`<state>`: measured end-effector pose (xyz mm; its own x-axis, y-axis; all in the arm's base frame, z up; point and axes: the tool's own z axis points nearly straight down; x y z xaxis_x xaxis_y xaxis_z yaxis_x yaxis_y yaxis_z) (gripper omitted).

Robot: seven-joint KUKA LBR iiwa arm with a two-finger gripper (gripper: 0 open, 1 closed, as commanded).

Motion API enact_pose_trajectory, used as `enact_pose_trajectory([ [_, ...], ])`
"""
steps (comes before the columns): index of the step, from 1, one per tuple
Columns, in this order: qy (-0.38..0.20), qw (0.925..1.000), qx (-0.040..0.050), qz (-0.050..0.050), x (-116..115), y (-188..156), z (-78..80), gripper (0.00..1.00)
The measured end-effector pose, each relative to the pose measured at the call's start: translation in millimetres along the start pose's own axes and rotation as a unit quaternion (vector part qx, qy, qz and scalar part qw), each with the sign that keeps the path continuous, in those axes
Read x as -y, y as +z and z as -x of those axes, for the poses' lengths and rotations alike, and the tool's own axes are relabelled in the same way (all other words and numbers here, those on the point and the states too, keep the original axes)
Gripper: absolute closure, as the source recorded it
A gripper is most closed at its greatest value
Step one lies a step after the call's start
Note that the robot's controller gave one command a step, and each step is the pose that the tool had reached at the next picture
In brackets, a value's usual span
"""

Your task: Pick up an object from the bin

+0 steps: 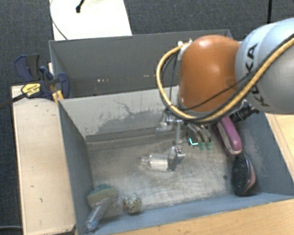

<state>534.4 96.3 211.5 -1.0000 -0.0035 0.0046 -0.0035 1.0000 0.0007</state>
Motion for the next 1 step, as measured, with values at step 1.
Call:
enact_pose_trajectory([
  [1,-0.167,0.986,0.003,0.0,5.5,137.1,44.9,0.0],
])
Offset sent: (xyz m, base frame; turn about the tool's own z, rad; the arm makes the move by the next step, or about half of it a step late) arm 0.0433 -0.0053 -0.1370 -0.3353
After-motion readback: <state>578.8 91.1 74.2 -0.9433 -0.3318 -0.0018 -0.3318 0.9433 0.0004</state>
